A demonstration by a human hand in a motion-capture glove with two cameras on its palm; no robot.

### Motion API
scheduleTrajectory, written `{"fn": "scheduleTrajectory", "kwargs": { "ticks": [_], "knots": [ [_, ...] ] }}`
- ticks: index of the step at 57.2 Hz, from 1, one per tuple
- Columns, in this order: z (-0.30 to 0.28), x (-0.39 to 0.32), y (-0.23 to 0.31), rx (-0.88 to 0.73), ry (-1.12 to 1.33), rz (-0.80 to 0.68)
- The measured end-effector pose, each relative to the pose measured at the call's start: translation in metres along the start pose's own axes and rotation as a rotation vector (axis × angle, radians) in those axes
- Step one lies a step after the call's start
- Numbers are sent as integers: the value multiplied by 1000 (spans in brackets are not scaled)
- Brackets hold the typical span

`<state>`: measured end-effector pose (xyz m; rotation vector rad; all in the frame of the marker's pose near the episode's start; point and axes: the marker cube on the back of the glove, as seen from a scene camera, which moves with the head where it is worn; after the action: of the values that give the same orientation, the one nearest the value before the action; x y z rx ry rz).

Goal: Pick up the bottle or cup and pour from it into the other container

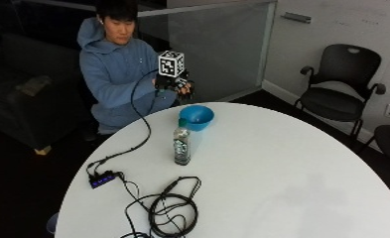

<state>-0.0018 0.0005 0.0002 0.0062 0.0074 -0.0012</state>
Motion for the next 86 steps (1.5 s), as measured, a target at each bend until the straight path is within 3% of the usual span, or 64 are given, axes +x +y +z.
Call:
{"fn": "scheduleTrajectory", "kwargs": {
  "ticks": [31, 61, 77, 86],
  "knots": [
    [-21, 39, 23, 88, 22, 41],
    [-49, 146, 76, 308, 14, 163],
    [-46, 205, 100, 364, -85, 225],
    [-36, 241, 100, 416, -265, 245]
  ]
}}
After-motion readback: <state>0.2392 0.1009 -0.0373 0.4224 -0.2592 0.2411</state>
